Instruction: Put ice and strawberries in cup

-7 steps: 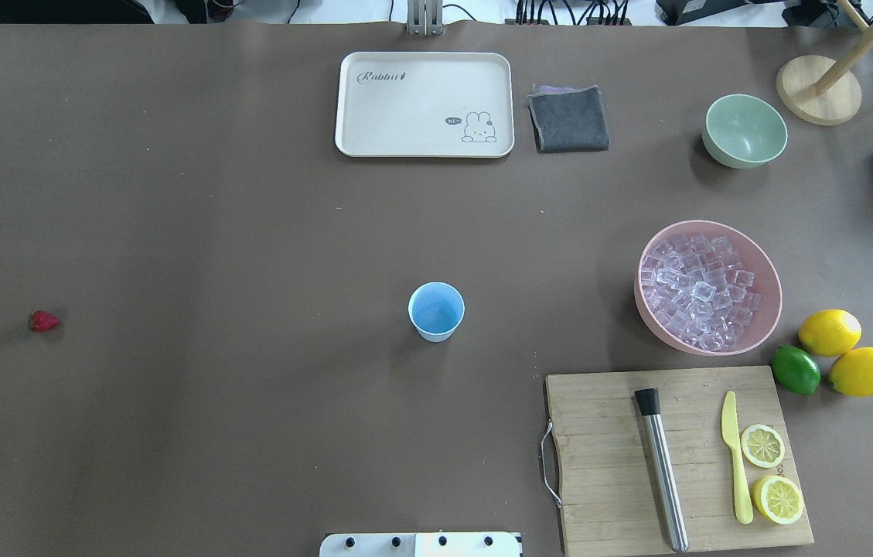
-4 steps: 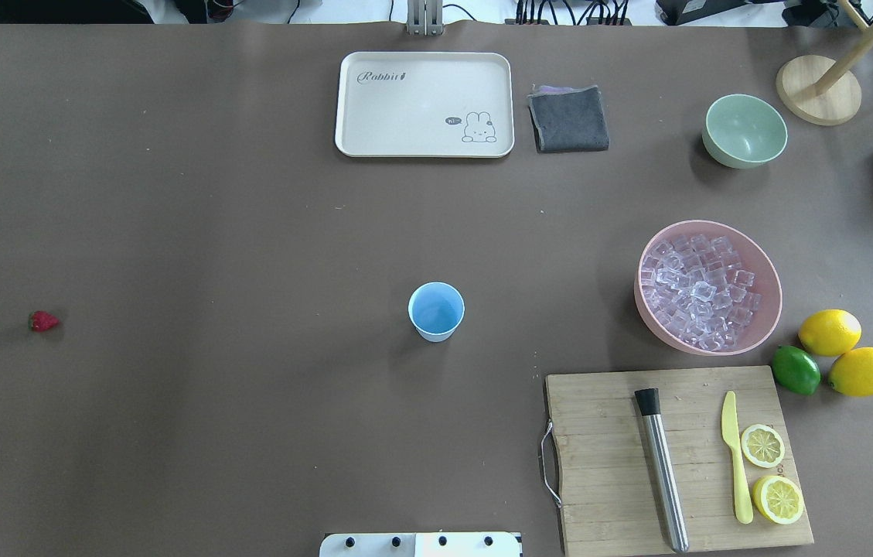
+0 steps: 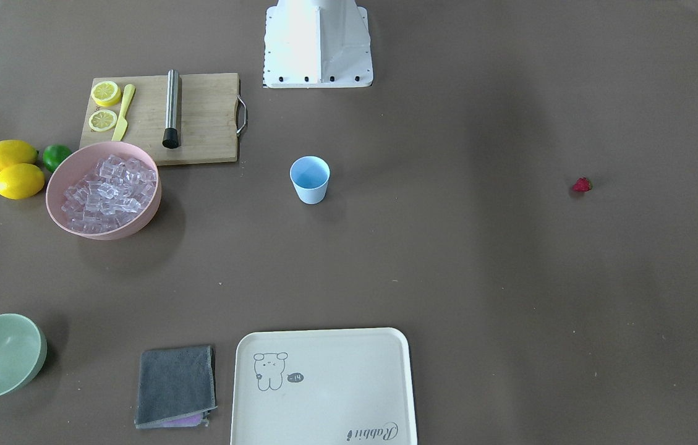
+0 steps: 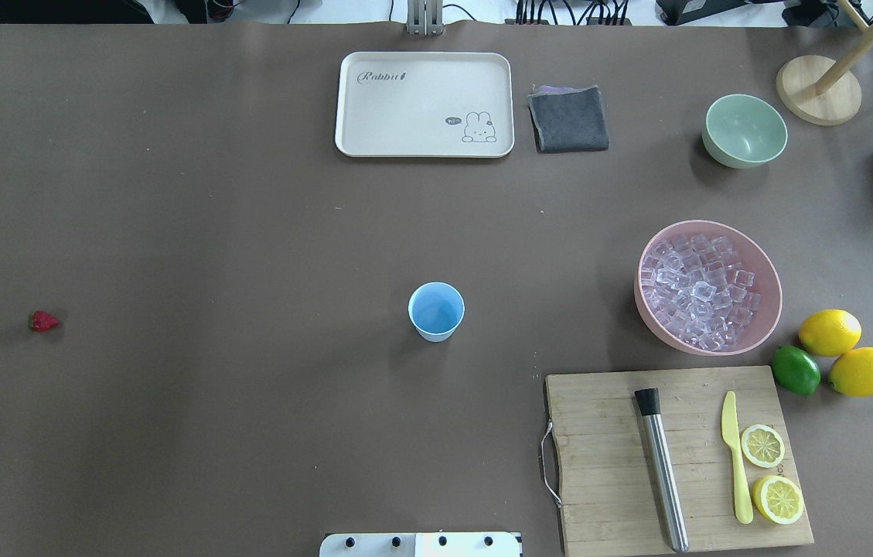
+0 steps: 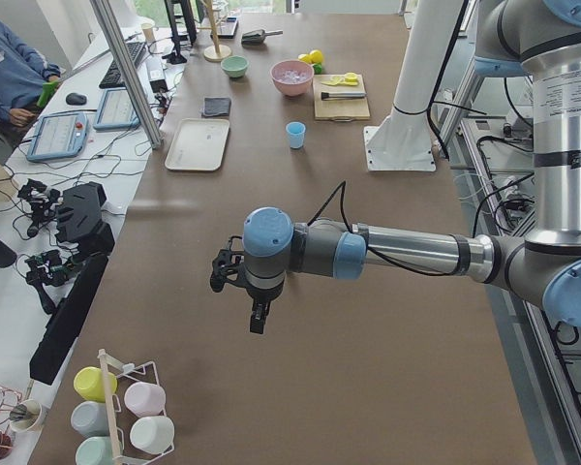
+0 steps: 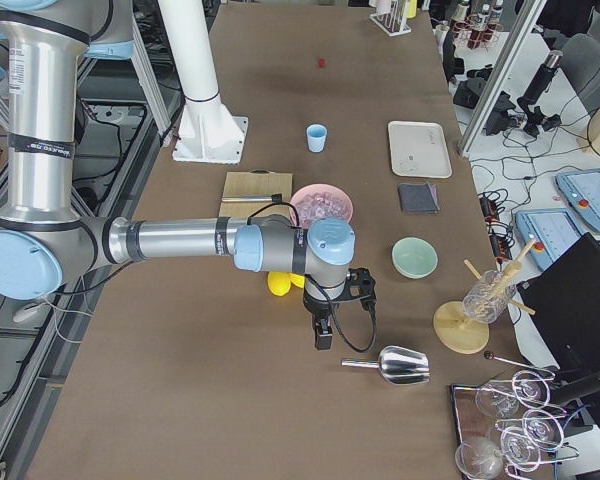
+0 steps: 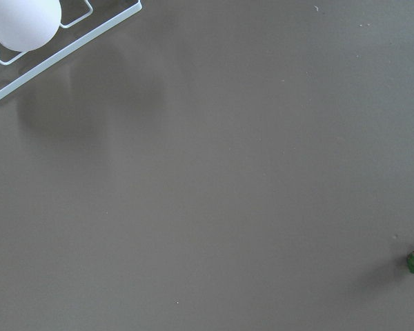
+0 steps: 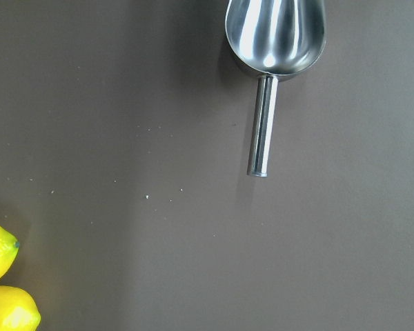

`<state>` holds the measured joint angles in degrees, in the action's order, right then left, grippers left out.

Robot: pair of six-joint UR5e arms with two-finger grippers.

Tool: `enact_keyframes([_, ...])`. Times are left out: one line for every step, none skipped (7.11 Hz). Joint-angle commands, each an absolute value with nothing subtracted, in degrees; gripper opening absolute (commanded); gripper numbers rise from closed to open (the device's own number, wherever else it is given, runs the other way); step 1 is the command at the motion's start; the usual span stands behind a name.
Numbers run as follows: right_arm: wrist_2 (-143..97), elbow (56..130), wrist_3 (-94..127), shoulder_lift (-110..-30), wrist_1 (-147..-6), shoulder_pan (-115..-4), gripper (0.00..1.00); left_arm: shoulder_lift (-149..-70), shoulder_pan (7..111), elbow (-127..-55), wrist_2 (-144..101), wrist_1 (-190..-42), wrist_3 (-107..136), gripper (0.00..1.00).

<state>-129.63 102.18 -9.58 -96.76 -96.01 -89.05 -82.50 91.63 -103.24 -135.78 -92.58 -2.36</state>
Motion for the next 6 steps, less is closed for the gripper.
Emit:
enact_keyframes([-130.34, 105.54, -9.49, -97.21, -96.06, -89.12, 1.0, -85.58, 91.23, -102.4, -135.71, -95.78, -1.94, 0.98])
enact_keyframes([-130.78, 106.86, -9.32, -97.21, -96.06, -89.12, 1.0, -86.04, 91.32, -101.52, -136.05, -96.76, -2.46, 0.98])
enact_keyframes([-130.87, 109.57, -9.4, -97.21, -96.06, -89.12, 1.0, -85.78, 91.32, -102.04, -137.53, -97.12, -2.72, 0.98])
enact_keyframes([-133.31, 111.86, -8.19, -97.12, -96.15, -89.12, 1.0, -86.22, 91.32, -102.48, -142.51, -98.86, -2.72, 0.98])
enact_keyframes([-137.25, 111.88, -7.3, -96.6, -95.98, -89.12, 1.0, -85.79, 91.32, -101.87, -145.69, -105.75, -2.2, 0.98])
enact_keyframes([-137.46, 111.97, -6.86, -95.98, -95.54, -89.12, 1.0, -86.48, 90.71, -100.91, -145.98, -109.65, -1.41, 0.98])
